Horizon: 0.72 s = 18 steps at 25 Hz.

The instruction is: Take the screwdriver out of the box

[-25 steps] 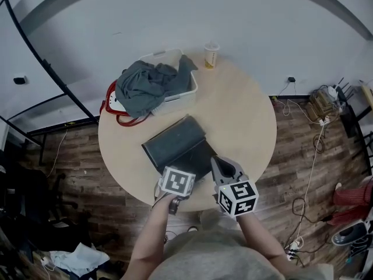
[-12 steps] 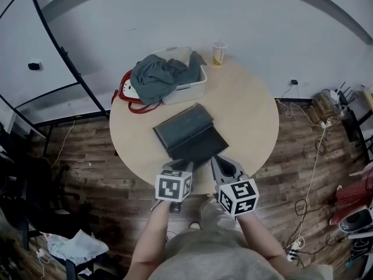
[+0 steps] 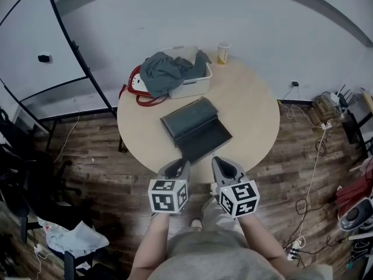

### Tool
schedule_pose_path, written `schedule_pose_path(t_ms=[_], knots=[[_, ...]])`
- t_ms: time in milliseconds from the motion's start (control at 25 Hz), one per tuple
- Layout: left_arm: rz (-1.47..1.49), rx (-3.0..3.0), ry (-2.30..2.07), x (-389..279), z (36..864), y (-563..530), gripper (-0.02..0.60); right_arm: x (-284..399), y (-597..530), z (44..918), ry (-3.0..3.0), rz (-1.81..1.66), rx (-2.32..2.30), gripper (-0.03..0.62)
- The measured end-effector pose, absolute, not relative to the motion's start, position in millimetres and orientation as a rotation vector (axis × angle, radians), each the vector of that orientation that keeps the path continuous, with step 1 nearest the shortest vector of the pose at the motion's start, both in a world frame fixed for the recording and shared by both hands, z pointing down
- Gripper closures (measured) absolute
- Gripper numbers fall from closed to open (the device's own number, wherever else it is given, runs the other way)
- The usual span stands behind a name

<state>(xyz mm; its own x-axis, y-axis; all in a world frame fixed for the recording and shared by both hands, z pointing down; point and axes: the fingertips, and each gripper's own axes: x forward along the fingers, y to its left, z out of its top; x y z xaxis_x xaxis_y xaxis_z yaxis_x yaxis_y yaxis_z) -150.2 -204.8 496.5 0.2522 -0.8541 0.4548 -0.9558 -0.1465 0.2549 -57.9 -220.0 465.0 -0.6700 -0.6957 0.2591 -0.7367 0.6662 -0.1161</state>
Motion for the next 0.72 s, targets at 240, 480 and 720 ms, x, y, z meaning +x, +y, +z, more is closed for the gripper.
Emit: schedule_pose_path(t_ms=[240,480,720], knots=[[0.189,2.057,-1.687,-154,488,-180,0.517,-58,-204,466,-2.684,0.297,1.162,0.592],[0.149,2.059,-1.722,-158,486,-165,0.517,-57,-195,468,-2.687,0.298,1.166,0.593],[0.149,2.059,-1.737,-163,485,-169,0.517,-58,-194,471,-2.681,0.314,1.157,0.594]])
